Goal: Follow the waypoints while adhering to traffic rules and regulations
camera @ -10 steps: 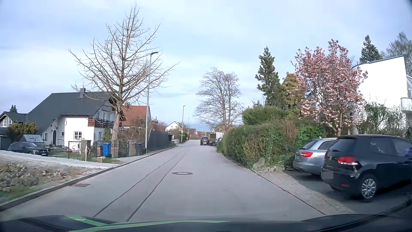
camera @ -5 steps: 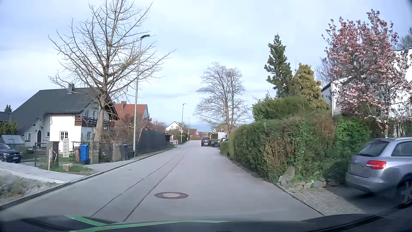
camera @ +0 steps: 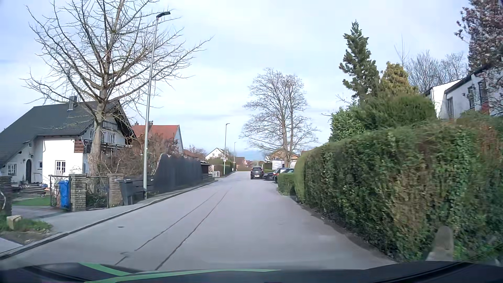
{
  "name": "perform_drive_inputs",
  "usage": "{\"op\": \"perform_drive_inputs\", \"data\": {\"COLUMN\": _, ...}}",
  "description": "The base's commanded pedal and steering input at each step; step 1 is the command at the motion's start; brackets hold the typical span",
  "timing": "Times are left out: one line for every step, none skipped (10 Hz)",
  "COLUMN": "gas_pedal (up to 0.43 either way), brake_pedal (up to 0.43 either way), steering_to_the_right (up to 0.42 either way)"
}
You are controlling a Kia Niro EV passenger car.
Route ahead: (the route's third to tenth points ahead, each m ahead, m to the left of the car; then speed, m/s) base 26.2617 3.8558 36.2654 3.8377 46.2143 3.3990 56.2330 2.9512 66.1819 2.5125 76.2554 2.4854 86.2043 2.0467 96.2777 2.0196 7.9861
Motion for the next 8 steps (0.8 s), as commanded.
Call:
{"op": "perform_drive_inputs", "data": {"gas_pedal": 0.079, "brake_pedal": 0.000, "steering_to_the_right": -0.019}}
{"op": "perform_drive_inputs", "data": {"gas_pedal": 0.079, "brake_pedal": 0.000, "steering_to_the_right": -0.019}}
{"op": "perform_drive_inputs", "data": {"gas_pedal": 0.067, "brake_pedal": 0.000, "steering_to_the_right": -0.019}}
{"op": "perform_drive_inputs", "data": {"gas_pedal": 0.067, "brake_pedal": 0.000, "steering_to_the_right": -0.019}}
{"op": "perform_drive_inputs", "data": {"gas_pedal": 0.067, "brake_pedal": 0.000, "steering_to_the_right": -0.019}}
{"op": "perform_drive_inputs", "data": {"gas_pedal": 0.059, "brake_pedal": 0.000, "steering_to_the_right": -0.018}}
{"op": "perform_drive_inputs", "data": {"gas_pedal": 0.059, "brake_pedal": 0.000, "steering_to_the_right": -0.016}}
{"op": "perform_drive_inputs", "data": {"gas_pedal": 0.059, "brake_pedal": 0.000, "steering_to_the_right": -0.015}}
